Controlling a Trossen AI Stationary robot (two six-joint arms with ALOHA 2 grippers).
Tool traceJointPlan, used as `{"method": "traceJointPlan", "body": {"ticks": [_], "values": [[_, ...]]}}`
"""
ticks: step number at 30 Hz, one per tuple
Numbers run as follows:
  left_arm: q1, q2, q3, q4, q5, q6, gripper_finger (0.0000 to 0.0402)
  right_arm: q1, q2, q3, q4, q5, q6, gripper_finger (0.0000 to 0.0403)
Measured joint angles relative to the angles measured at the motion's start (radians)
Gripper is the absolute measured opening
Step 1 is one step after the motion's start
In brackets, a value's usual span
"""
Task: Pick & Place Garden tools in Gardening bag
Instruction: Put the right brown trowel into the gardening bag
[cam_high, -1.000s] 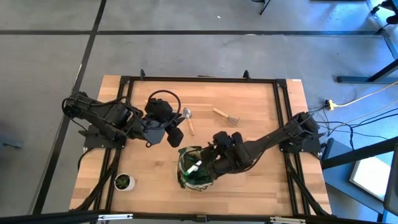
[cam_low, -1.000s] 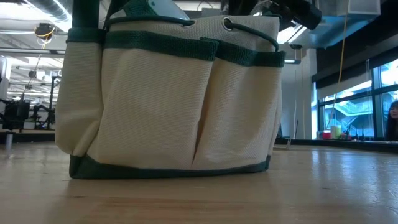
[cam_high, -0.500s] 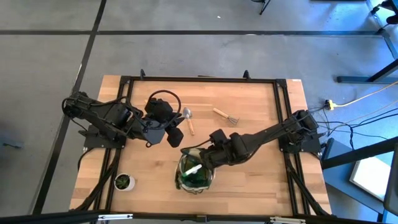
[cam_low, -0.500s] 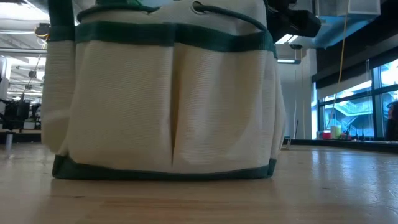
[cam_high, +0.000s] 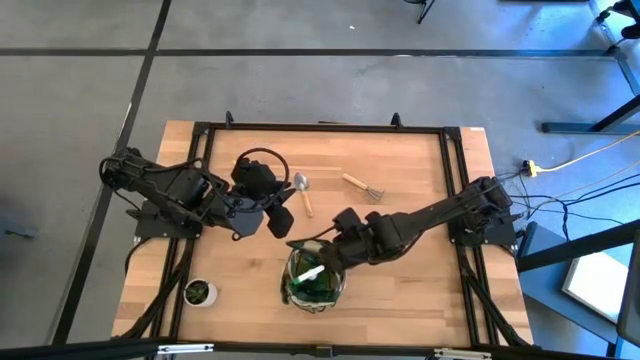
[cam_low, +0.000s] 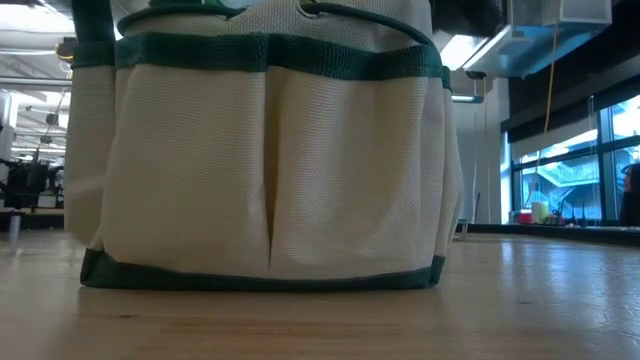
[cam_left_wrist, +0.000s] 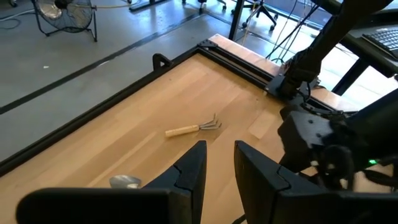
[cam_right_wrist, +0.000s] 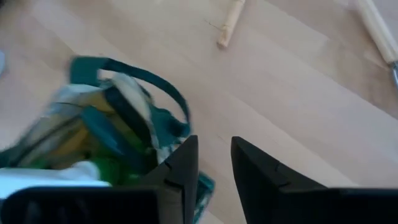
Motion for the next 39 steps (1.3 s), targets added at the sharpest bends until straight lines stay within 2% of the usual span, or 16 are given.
{"method": "traceJointPlan", "body": {"ticks": [6,10,13,16,18,20,24,30,33,39], "values": [[0.000,0.000,0.000,-0.014,-0.020,-0.023,0.0077,-0.004,0.000,0.091,-0.074,0.003,-0.046,0.0097],[0.000,0.000,0.000,-0.082,-0.031,-0.108,0.0077,-0.012,0.000,0.188,-0.131,-0.020,-0.126,0.0097],[0.000,0.000,0.000,-0.135,-0.014,-0.158,0.0077,-0.018,0.000,0.259,-0.134,-0.126,-0.279,0.0097],[0.000,0.000,-0.001,-0.159,0.015,-0.168,0.0077,-0.018,-0.002,0.306,-0.126,-0.312,-0.427,0.0097],[0.000,0.000,-0.001,-0.160,0.038,-0.161,0.0077,-0.007,-0.002,0.330,-0.128,-0.416,-0.488,0.0097],[0.000,0.000,-0.001,-0.161,0.055,-0.161,0.0077,0.012,-0.002,0.351,-0.119,-0.467,-0.518,0.0097],[0.000,0.000,-0.001,-0.161,0.065,-0.161,0.0077,0.071,-0.002,0.372,-0.071,-0.457,-0.553,0.0097],[0.000,0.000,-0.001,-0.160,0.066,-0.160,0.0077,0.171,-0.006,0.374,0.118,-0.459,-0.642,0.0096],[0.000,0.000,-0.001,-0.158,0.066,-0.160,0.0077,0.189,-0.008,0.373,0.105,-0.390,-0.618,0.0096],[0.011,0.000,-0.001,-0.154,0.066,-0.161,0.0077,0.185,-0.008,0.353,0.118,-0.342,-0.615,0.0096]]}}
